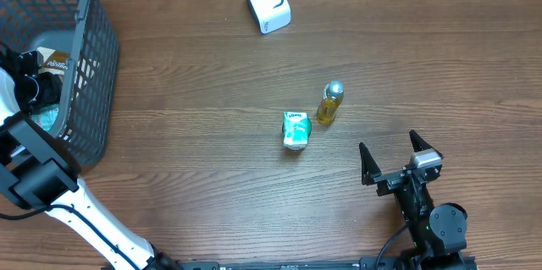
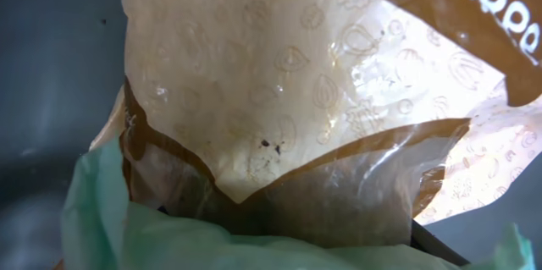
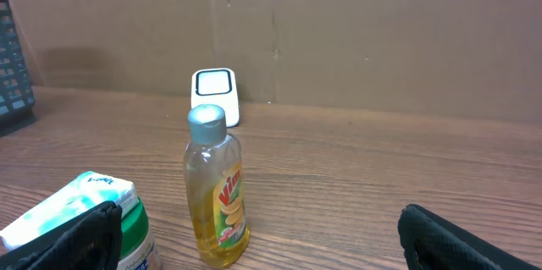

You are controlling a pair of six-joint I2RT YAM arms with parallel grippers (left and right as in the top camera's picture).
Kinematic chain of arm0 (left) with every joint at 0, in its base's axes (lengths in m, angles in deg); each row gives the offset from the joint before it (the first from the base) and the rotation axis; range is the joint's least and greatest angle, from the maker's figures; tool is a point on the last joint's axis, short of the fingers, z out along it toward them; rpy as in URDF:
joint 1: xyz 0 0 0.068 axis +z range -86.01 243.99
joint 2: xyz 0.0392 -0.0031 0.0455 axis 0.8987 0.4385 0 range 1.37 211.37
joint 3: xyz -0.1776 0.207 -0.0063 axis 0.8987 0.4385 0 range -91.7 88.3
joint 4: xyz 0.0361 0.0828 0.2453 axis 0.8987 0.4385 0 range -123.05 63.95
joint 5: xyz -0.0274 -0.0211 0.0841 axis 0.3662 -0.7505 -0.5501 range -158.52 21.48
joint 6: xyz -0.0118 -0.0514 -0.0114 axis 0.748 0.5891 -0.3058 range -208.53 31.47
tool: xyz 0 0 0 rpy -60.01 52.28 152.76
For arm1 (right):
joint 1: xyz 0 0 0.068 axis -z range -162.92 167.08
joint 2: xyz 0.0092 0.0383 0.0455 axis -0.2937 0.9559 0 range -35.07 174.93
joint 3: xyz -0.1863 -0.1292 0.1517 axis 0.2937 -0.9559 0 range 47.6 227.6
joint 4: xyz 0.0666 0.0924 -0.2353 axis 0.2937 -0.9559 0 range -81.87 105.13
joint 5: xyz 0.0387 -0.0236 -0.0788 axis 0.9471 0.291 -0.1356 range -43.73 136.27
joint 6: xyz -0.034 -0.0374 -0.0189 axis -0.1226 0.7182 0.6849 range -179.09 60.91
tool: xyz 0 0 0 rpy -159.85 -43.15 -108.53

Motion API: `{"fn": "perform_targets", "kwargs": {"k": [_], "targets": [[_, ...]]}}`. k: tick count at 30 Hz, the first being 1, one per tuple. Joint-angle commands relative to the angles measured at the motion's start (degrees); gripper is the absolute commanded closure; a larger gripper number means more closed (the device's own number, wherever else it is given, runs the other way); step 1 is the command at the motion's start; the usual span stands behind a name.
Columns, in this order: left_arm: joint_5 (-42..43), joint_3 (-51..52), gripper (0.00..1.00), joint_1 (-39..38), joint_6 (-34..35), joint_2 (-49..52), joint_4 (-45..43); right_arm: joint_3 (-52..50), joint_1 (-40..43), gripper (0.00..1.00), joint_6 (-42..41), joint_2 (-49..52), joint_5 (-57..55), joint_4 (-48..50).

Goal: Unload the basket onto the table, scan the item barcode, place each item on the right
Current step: 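Lower the left gripper into the basket and grasp the teal wipes pack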

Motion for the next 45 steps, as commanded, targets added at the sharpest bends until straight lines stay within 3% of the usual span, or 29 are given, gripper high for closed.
{"fn": "perform_targets", "kwargs": {"k": [1, 9, 22, 34, 45], "targets": [[2.62, 0.37, 0.75, -0.39, 1.53, 2.73, 2.64, -0.59, 0.15, 0.00, 0.26, -0.46, 0.09, 0.42], [2.62, -8.44, 0.86, -0.39, 5.57, 1.18, 6.54, -0.59, 0.15, 0.00, 0.26, -0.46, 0.07, 0.42], [2.23, -29.05, 0.91, -0.85, 12.02, -3.21, 15.43, -0.59, 0.15, 0.00, 0.26, -0.46, 0.07, 0.44], [0.74, -26.29, 0.89, -3.28, 14.43, -4.55, 17.59, -0.59, 0.15, 0.00, 0.26, -0.46, 0.07, 0.42], [-3.04, -31.52, 0.90, -3.61, 20.98, -24.33, 14.40, -0.59, 0.15, 0.00, 0.26, -0.46, 0.09, 0.42]]}}
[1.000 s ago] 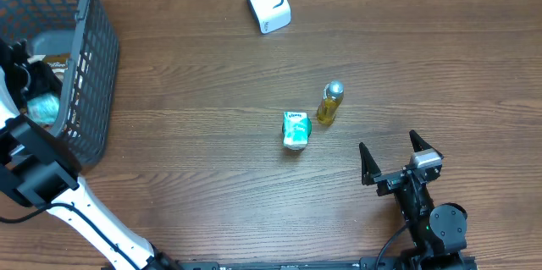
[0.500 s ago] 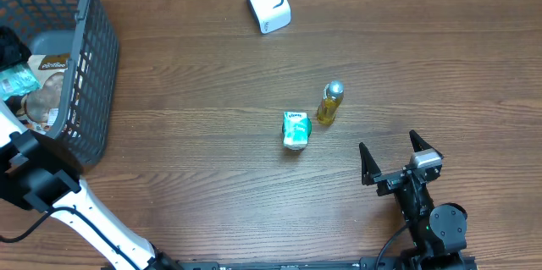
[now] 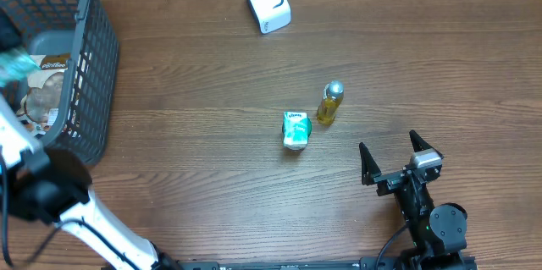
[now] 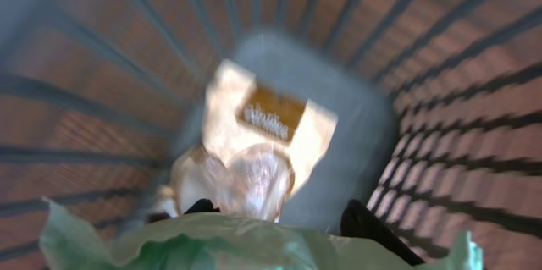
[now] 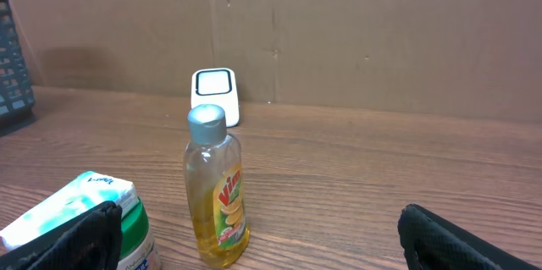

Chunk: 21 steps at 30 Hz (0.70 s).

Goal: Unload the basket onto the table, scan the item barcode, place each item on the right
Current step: 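Lower the left gripper into the basket and grasp the teal wipes pack, then lift the teal wipes pack out and carry it beside the Kleenex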

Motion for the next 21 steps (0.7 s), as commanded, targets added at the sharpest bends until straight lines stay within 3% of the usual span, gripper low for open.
{"fn": "perform_targets", "kwargs": {"k": [1, 10, 17, 19, 21], "targets": [[-0.81, -3.82, 0.91, 0.15, 2.95, -14.12, -1.53, -0.59, 0.17, 0.00, 0.28, -0.46, 0.07, 0.39], [2.84, -3.80, 0.90, -3.26, 10.67, -23.52, 10.12, -0.59, 0.17, 0.00, 0.28, -0.46, 0.07, 0.39], [2.78, -3.56, 0.88, -14.03, 10.62, -21.44, 21.18, -0.59, 0.17, 0.00, 0.28, -0.46, 0.07, 0.39], [2.93, -3.06, 0.96, -17.99, 10.67, -20.02, 22.27, -0.59, 0.17, 0.00, 0.28, -0.46, 0.07, 0.39], [3.06, -1.51, 0.96, -20.79, 11.02, -19.43, 22.25, -0.59, 0.17, 0.00, 0.28, -0.46, 0.07, 0.39]]}}
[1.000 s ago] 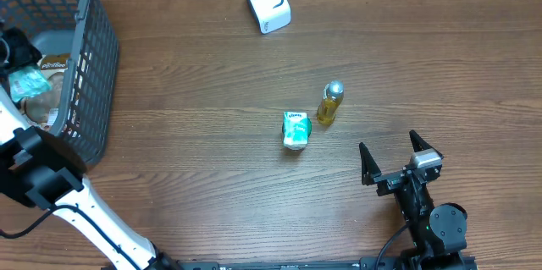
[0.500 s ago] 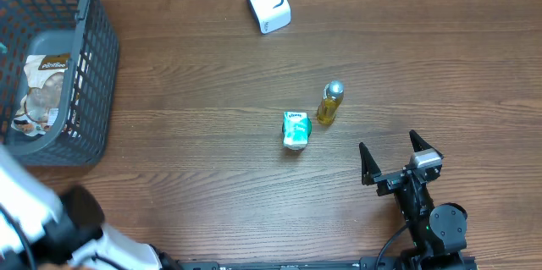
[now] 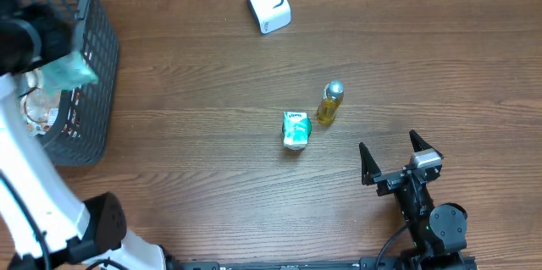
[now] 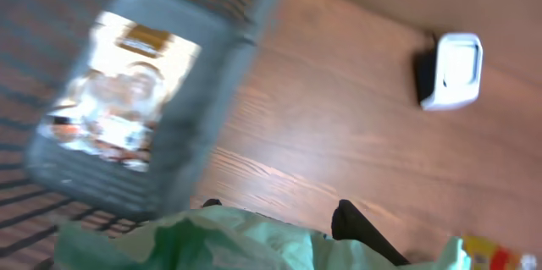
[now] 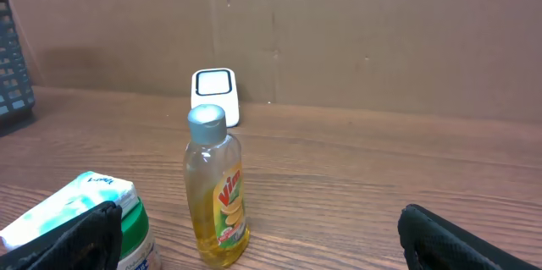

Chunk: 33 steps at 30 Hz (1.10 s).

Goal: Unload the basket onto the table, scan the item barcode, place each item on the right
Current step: 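Lift the teal wipes pack out and carry it beside the Kleenex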

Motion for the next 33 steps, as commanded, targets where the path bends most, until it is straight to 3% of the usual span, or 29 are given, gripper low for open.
{"fn": "perform_targets", "kwargs": {"k": [1, 9, 16, 29, 33], "targets": [[0.90, 2.62, 0.96, -5.92, 1.46, 0.90, 0.13, -0.59, 0.17, 0.00, 0.31, -0.46, 0.07, 0.44], [0.00, 14.14, 0.94, -16.94, 5.46, 2.12, -0.83, -0.59, 0.17, 0.00, 0.31, -0.46, 0.04, 0.42], [-0.24, 28.63, 0.95, -25.92, 7.67, 2.12, -6.97, -0.59, 0.17, 0.00, 0.31, -0.46, 0.04, 0.42], [-13.75, 60.24, 0.92, -41.99, 19.15, 2.14, -37.59, -0.59, 0.17, 0.00, 0.31, -0.46, 0.07, 0.42], [-15.17, 69.88, 0.86, -45.48, 20.46, 2.19, -50.36, -0.59, 0.17, 0.00, 0.31, -0.46, 0.04, 0.42]]}}
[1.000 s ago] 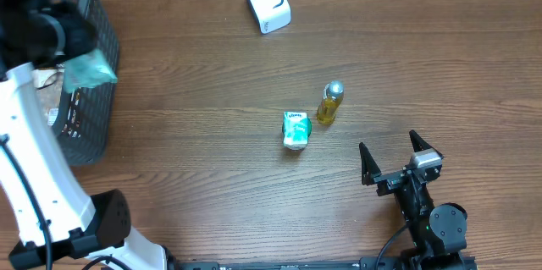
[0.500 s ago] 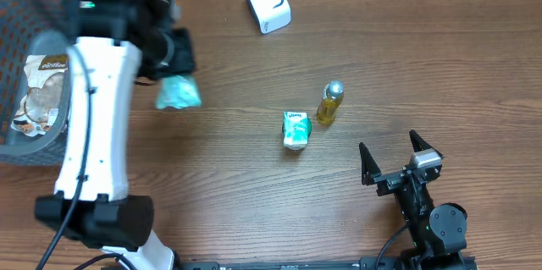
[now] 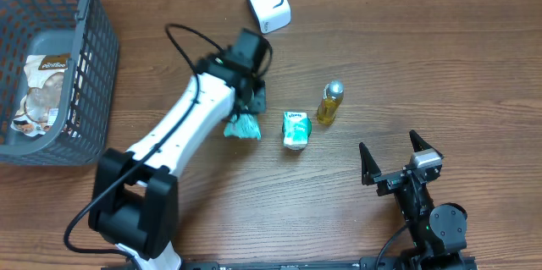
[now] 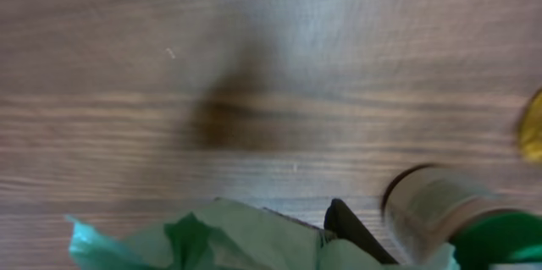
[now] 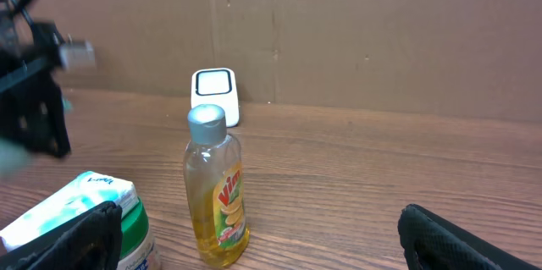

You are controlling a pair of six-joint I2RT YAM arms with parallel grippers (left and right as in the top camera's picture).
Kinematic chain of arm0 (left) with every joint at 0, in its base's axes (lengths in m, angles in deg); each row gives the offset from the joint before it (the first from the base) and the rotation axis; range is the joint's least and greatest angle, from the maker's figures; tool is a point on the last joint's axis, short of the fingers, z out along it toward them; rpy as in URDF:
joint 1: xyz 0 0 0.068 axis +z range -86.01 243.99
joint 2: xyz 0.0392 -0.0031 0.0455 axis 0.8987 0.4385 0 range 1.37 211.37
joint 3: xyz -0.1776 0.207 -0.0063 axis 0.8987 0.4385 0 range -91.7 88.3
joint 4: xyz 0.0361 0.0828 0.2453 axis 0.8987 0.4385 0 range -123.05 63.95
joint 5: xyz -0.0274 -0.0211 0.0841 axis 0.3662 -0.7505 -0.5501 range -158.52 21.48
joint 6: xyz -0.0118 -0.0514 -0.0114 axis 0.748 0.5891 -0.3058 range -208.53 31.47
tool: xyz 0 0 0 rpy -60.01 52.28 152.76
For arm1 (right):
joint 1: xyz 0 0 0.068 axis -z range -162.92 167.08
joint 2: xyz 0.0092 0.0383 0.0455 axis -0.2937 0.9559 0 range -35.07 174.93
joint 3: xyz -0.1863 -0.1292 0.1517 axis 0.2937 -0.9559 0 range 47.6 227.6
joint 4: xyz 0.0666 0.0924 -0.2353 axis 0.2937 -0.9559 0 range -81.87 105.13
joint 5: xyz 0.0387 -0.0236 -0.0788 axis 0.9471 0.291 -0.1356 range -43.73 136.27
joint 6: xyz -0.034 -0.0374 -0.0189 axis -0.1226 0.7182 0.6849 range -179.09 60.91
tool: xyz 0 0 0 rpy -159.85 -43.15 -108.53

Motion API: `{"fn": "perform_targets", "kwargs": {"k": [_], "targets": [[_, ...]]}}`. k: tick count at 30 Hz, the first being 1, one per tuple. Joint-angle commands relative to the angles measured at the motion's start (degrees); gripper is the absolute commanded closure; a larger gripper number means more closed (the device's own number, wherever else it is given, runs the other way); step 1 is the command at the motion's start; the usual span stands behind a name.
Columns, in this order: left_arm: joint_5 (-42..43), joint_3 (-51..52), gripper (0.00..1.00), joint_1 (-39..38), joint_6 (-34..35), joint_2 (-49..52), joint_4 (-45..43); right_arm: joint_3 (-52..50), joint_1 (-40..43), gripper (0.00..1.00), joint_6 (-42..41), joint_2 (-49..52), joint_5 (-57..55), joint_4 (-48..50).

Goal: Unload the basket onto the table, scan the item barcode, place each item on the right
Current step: 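Lift the teal wipes pack out and carry it beside the Kleenex, then lower the wipes pack onto the table and open the left gripper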

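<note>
My left gripper (image 3: 245,111) is shut on a crumpled green packet (image 3: 241,127), low over the middle of the table. In the left wrist view the green packet (image 4: 229,238) fills the bottom edge beside one black finger (image 4: 349,224). The white scanner (image 3: 268,2) stands at the far edge, also in the right wrist view as the scanner (image 5: 214,93). My right gripper (image 3: 395,159) rests open near the front right, nothing between its fingers (image 5: 450,238).
A green-lidded tub (image 3: 295,130) lies just right of the packet, with a yellow bottle (image 3: 330,103) beyond it. The grey basket (image 3: 95,67) at the far left holds a brown snack bag (image 3: 38,84).
My left gripper, with the green packet, was at the basket's right rim; now it is at the table's middle, just left of the tub. The right arm has not moved.
My left gripper was down in the basket, the green packet in it over the brown snack bag. Then it was higher above the basket floor, then at the basket's rim, and now it holds the packet beside the tub, in front of the scanner.
</note>
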Motion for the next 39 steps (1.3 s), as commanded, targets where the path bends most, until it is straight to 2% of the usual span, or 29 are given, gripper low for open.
{"fn": "perform_targets", "kwargs": {"k": [1, 5, 11, 12, 14, 18, 22, 24, 26, 27, 28, 30, 35, 39], "targets": [[-3.87, 7.10, 0.85, -2.64, 2.91, -0.17, -7.72, -0.59, 0.17, 0.00, 0.28, -0.46, 0.07, 0.39], [-3.82, 11.21, 0.80, -3.87, 2.93, -0.17, -13.25, -0.59, 0.17, 0.00, 0.28, -0.46, 0.07, 0.39], [-4.17, 15.13, 0.80, -3.91, 2.95, 0.07, -18.14, -0.59, 0.17, 0.00, 0.28, -0.46, 0.07, 0.39], [-4.07, 15.47, 0.74, -3.91, 2.99, 0.13, -18.56, -0.59, 0.17, 0.00, 0.28, -0.46, 0.07, 0.39], [-3.80, 15.58, 0.55, -3.91, 3.61, 0.42, -19.08, -0.59, 0.17, 0.00, 0.28, -0.46, 0.09, 0.39], [-3.19, 15.39, 0.28, -3.91, 3.21, 0.46, -20.20, -0.59, 0.17, 0.00, 0.28, -0.46, 0.07, 0.42], [-3.19, 11.41, 0.20, -2.80, 0.28, 0.28, -17.18, -0.59, 0.17, 0.00, 0.28, -0.46, 0.07, 0.39], [-3.19, 7.78, 0.21, -1.79, 0.28, 0.24, -13.09, -0.59, 0.17, 0.00, 0.28, -0.46, 0.07, 0.39], [-3.17, 4.50, 0.28, -0.87, 0.31, 0.26, -9.20, -0.59, 0.17, 0.00, 0.28, -0.46, 0.07, 0.39], [-3.13, 3.34, 0.36, -0.55, 0.31, 0.26, -7.65, -0.59, 0.17, 0.00, 0.28, -0.46, 0.07, 0.39], [-3.13, 2.47, 0.67, -0.35, 0.28, 0.26, -5.95, -0.59, 0.17, 0.00, 0.28, -0.46, 0.07, 0.39], [-3.06, 2.78, 0.85, -0.37, 0.28, 0.44, -5.01, -0.59, 0.17, 0.00, 0.28, -0.46, 0.09, 0.39], [1.27, 6.25, 0.86, -1.31, 0.28, 0.70, -5.01, -0.59, 0.17, 0.00, 0.28, -0.46, 0.07, 0.39], [1.31, 9.09, 0.84, -1.84, 0.31, 0.70, -6.45, -0.59, 0.17, 0.00, 0.28, -0.46, 0.07, 0.39]]}}
